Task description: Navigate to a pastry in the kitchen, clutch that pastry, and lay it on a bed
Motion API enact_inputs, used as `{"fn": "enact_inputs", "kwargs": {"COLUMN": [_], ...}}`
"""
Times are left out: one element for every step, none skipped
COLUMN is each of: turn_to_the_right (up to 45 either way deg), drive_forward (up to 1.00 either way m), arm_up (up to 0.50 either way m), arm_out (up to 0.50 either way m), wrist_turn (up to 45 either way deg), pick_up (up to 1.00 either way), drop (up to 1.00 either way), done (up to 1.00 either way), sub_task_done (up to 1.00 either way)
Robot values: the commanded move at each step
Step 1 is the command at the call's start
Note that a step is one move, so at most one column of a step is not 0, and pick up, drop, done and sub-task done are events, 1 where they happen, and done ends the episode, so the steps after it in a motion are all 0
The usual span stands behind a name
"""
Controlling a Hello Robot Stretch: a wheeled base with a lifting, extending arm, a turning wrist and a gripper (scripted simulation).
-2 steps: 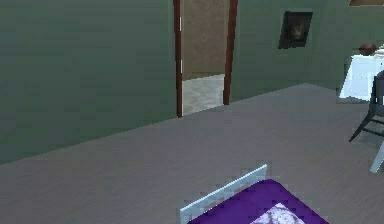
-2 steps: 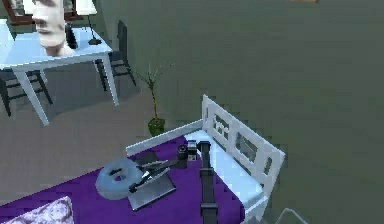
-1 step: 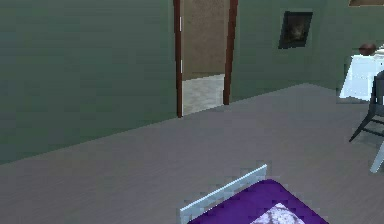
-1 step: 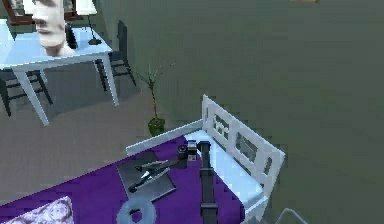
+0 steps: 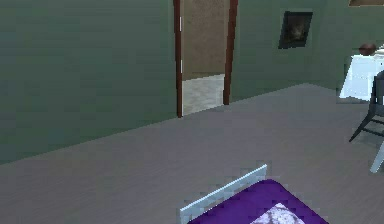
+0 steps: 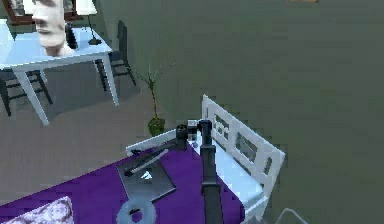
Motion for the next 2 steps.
{"fn": "enact_inputs", "kwargs": {"turn_to_the_right": [0.0,0.0], "drive_forward": [0.0,0.0], "arm_up": [0.0,0.0], "arm_out": [-0.08,0.0], "wrist_turn": [0.0,0.0], "pick_up": [0.0,0.0], "drop": [0.0,0.0], "done": [0.0,1.0], "sub_task_done": [0.0,0.0]}}
